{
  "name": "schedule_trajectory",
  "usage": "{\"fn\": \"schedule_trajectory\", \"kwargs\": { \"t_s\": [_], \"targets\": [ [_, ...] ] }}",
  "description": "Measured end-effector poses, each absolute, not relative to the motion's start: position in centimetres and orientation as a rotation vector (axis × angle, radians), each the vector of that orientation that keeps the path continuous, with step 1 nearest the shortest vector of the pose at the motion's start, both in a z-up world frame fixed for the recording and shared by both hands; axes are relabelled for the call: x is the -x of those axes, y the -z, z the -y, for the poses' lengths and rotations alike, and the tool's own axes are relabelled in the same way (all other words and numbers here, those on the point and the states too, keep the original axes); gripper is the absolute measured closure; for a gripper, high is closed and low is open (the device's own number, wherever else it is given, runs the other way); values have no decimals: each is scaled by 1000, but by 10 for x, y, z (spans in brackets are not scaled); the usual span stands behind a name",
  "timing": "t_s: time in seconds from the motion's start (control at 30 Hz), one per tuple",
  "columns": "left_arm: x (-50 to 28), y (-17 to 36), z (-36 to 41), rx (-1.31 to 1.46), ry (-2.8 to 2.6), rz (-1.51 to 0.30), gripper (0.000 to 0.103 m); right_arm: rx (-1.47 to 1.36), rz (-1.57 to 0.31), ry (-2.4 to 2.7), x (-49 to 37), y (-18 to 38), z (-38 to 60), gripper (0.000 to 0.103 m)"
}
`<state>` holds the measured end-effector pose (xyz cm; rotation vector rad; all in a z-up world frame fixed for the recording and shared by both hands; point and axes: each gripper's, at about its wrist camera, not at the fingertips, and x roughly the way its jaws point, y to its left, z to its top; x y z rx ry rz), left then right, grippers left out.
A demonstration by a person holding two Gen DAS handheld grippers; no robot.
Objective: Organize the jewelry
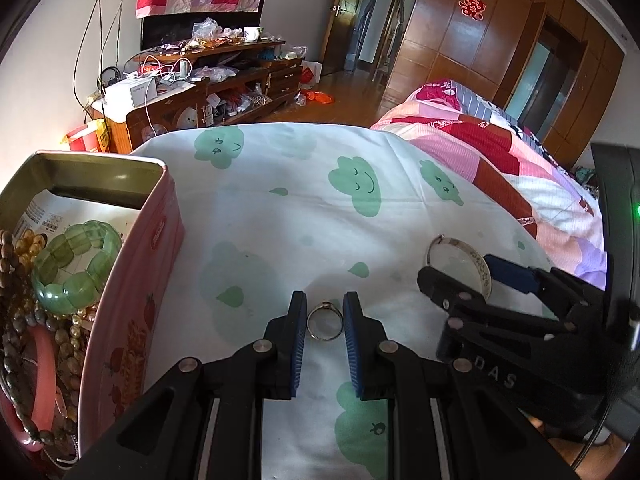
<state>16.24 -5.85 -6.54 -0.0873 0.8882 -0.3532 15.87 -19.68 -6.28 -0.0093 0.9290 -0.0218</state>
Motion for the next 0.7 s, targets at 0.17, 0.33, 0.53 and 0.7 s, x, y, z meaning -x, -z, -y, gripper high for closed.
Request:
{"fn": "schedule_trajectory", "kwargs": {
  "t_s": [0.17, 0.33, 0.53, 0.7],
  "targets": [
    [-160, 62, 56, 103, 361, -866, 84, 2, -926, 15, -154, 62, 196, 33],
    [-147, 50, 63, 46, 394, -783, 84, -70, -861, 16, -148, 50, 203, 33],
    [-135, 38, 70, -22, 388, -680, 84, -119, -738, 50, -139, 29, 211, 33],
    [-135, 32, 68, -16, 373, -687, 98, -129, -715, 33, -141, 27, 211, 33]
  ]
}}
